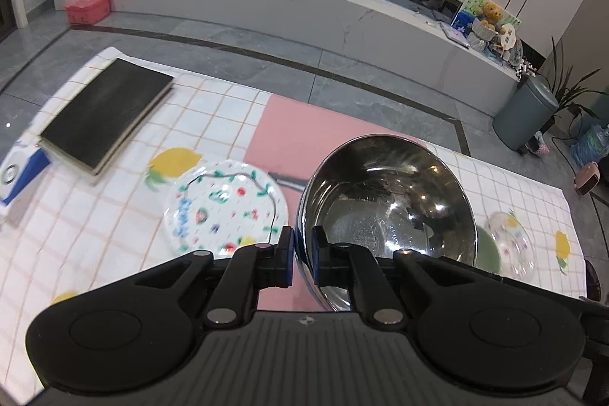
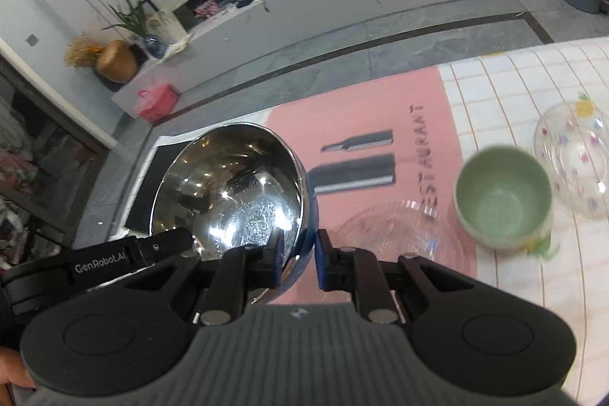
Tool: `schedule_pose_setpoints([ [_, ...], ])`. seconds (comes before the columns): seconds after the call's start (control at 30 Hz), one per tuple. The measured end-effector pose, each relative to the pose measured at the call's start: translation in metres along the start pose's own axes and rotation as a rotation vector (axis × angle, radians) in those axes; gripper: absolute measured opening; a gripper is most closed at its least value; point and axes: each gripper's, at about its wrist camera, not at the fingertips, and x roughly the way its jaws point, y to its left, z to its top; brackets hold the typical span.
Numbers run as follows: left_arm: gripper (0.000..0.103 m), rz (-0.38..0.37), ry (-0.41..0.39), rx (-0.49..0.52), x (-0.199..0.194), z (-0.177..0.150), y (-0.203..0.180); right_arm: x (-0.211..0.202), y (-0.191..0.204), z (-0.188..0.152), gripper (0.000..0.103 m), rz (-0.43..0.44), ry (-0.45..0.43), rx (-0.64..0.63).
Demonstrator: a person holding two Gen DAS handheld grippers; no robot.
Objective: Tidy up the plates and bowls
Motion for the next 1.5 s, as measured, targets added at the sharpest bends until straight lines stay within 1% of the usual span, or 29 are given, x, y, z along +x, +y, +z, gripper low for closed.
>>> schedule_pose_setpoints([
  [0.27, 0.009, -0.001, -0.023, -0.053, -0.060, -0.054, 0.014, -0.056, 0.008, -0.066, 0.015, 0.072, 0.025, -0.024],
  [0.47, 0.010, -0.006, 0.010, -0.096, -0.081, -0.097, 0.025, -0.084, 0.007, -0.106, 0.015, 0.094, 0.055, -0.037],
  [0.63, 0.010, -0.018, 0.048, -0.176, -0.085, -0.128, 0.042, -0.084, 0.008, -0.125, 0.015, 0.087, 0.106, -0.060],
  [0.73, 0.010, -0.018, 0.074, -0.219, -0.079, -0.140, 0.052, -0.076, 0.006, -0.135, 0.015, 0.075, 0.141, -0.057],
  [0.83, 0.010, -0.009, 0.101, -0.240, -0.075, -0.153, 0.060, -0.066, 0.005, -0.141, 0.015, 0.064, 0.168, -0.061],
  [0.97, 0.010, -0.009, 0.143, -0.287, -0.067, -0.166, 0.075, -0.053, 0.005, -0.149, 0.015, 0.057, 0.200, -0.050],
  [1.2, 0.010, 0.014, 0.151, -0.296, -0.060, -0.172, 0.079, -0.038, 0.010, -0.156, 0.013, 0.024, 0.218, -0.069],
  [1.3, 0.010, 0.015, 0.156, -0.288, -0.057, -0.172, 0.077, -0.039, 0.011, -0.157, 0.013, 0.010, 0.211, -0.071],
  [1.5, 0.010, 0.042, 0.153, -0.235, -0.054, -0.168, 0.069, -0.035, 0.008, -0.155, 0.012, -0.007, 0.216, -0.062],
])
